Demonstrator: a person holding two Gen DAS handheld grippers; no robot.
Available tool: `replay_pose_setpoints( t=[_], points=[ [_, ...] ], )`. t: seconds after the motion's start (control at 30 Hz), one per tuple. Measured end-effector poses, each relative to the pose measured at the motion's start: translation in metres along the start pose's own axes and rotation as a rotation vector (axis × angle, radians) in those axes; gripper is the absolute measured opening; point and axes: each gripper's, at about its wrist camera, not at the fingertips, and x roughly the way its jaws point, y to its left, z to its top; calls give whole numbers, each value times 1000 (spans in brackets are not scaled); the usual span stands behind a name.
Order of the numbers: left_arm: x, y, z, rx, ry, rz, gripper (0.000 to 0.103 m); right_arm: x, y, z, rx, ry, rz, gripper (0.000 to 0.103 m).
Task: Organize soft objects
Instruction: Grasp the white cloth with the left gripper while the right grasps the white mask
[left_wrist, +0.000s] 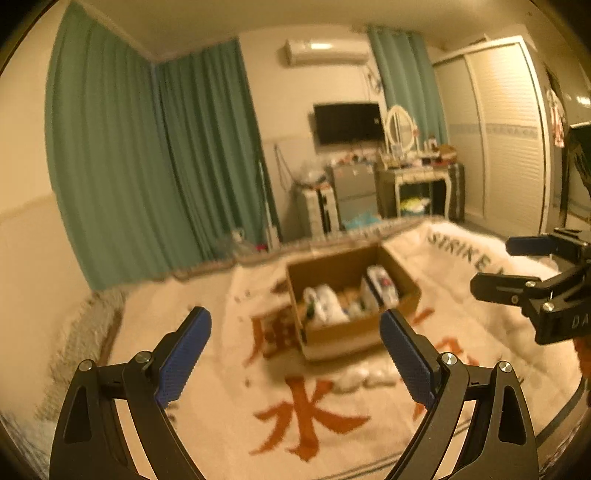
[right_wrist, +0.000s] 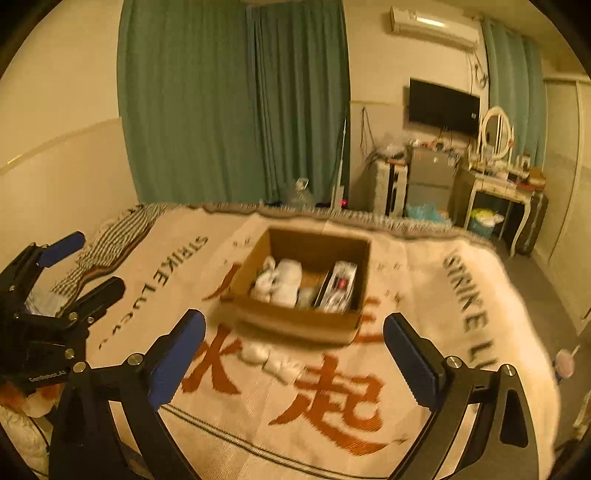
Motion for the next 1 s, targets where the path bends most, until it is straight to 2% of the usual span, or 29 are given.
replay_pose_setpoints(
  t=[0.13, 0.33, 0.5, 0.57, 0.67, 0.87, 0.9, 0.97, 1.0],
  points=[
    [41, -6, -34, -41, 93, 19, 94, 44, -1, -33, 0, 58, -2, 98],
    [83, -9, -79, -72, 121, 90, 94, 121, 0, -77, -24, 155, -16, 98],
    [106, -7, -115, -94, 193, 54, 94, 171, 1, -118, 8, 247, 7, 98],
    [112, -4, -122, -123, 236, 35, 94, 186, 2, -125, 6, 257, -7, 97],
    [119, 5, -134, -191, 297, 12, 94, 206, 4, -132, 30, 302, 12, 87],
    [117, 8, -139, -209, 307, 36, 94, 225, 10, -132, 39, 288, 10, 86],
    [118, 7, -140, -202, 311, 36, 94, 227, 10, -131, 44, 289, 6, 84],
    [118, 4, -141, -188, 318, 37, 94, 230, 7, -130, 60, 284, -4, 73],
    [118, 3, -142, -181, 319, 38, 94, 230, 5, -129, 70, 281, -8, 62]
  ],
)
